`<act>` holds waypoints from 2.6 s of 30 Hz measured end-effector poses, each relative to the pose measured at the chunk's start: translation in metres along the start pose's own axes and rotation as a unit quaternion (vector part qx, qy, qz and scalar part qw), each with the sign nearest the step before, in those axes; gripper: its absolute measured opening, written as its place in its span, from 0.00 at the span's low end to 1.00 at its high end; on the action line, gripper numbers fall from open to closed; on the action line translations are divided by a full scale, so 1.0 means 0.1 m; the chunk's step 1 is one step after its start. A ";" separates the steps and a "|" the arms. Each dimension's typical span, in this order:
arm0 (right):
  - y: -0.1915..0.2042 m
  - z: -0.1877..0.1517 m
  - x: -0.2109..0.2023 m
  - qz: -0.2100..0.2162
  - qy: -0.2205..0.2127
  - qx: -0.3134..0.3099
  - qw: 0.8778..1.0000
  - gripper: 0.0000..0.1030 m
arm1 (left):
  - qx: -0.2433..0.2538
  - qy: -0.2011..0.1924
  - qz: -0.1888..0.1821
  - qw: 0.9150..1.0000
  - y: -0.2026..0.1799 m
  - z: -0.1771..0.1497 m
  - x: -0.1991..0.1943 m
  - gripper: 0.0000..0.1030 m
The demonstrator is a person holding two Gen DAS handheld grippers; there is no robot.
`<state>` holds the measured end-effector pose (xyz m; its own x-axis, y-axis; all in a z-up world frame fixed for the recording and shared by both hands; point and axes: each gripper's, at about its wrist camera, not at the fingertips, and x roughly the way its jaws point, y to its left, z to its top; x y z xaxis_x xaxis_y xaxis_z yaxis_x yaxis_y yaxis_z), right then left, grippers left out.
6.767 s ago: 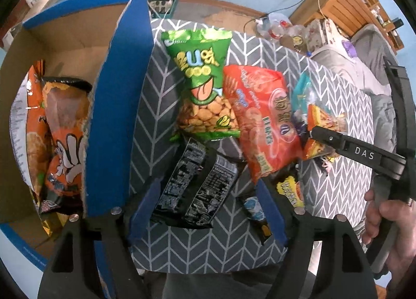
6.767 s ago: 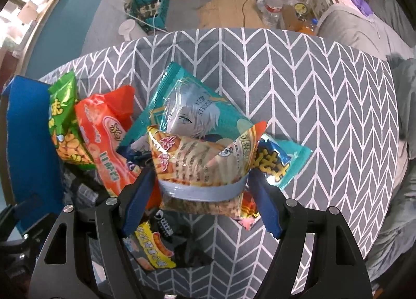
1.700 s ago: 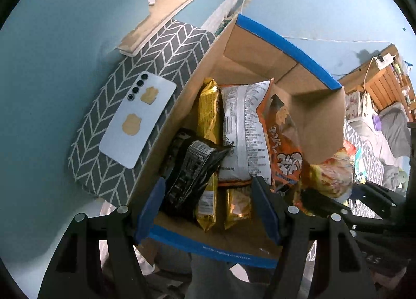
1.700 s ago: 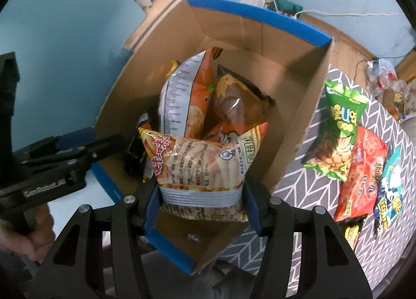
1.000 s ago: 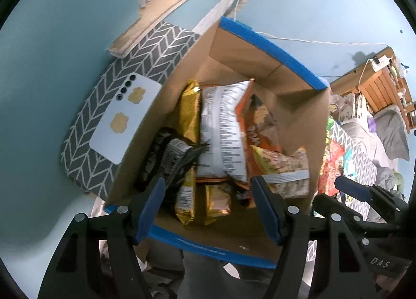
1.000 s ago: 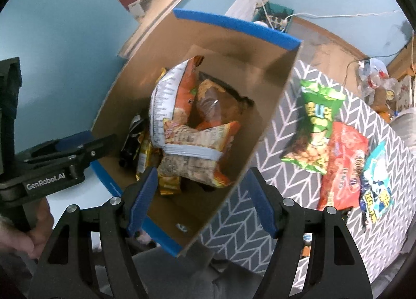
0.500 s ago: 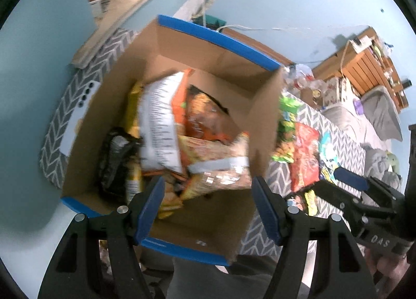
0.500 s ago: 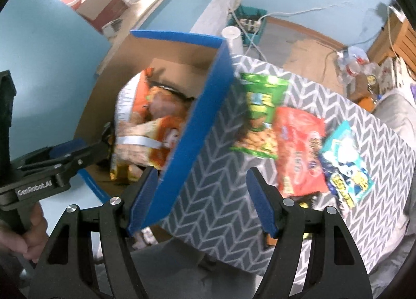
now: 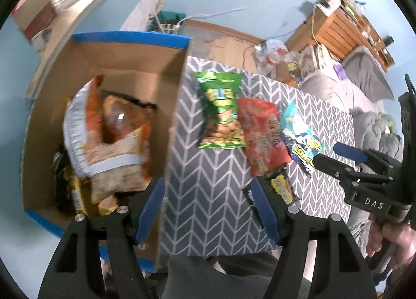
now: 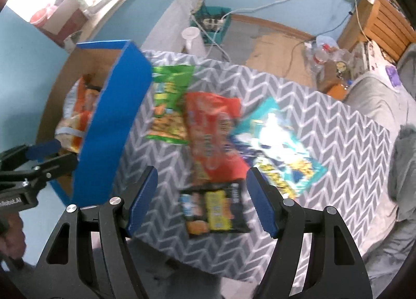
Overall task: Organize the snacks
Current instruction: 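Move both open grippers back over the remaining snacks, then grasp the teal anime bag with right gripper while left grasps the black-yellow bag, then lift both held bags and carry them over the cardboard box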
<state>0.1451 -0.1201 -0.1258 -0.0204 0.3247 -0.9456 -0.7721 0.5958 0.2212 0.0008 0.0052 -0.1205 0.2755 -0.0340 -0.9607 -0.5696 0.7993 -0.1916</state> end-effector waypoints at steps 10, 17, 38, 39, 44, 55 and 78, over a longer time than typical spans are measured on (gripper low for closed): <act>-0.63 0.09 0.22 -0.035 0.023 -0.057 0.997 0.72 | 0.037 0.018 0.003 0.999 -0.44 0.14 0.34 0.68; -0.84 0.20 0.59 -0.032 0.060 -0.121 0.990 0.73 | 0.071 0.026 0.015 0.997 -0.64 0.10 0.61 0.68; -0.78 0.12 1.36 -0.044 0.134 -0.219 0.965 0.75 | 0.065 0.061 0.025 0.996 -0.75 -0.12 1.09 0.69; -0.78 0.10 1.36 -0.049 0.133 -0.217 0.966 0.75 | 0.069 0.061 0.023 0.996 -0.75 -0.12 1.10 0.68; -0.79 -0.02 1.33 -0.055 0.119 -0.184 0.974 0.74 | 0.090 0.061 0.009 0.994 -0.83 -0.12 1.13 0.73; -1.16 -0.50 1.12 -0.055 0.105 -0.019 0.993 0.62 | 0.210 0.074 -0.019 0.975 -1.24 -0.21 1.26 0.78; -1.35 -1.98 0.78 -0.049 0.054 0.234 0.969 0.62 | 0.362 0.107 0.015 0.926 -1.86 -0.59 1.75 0.85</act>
<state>0.1218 -0.3205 -0.2769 -0.0477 0.1858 -0.9814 -0.4012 0.8962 0.1892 0.1088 -0.1848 -0.2646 0.0647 -0.0611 -0.9960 0.1142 0.9920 -0.0534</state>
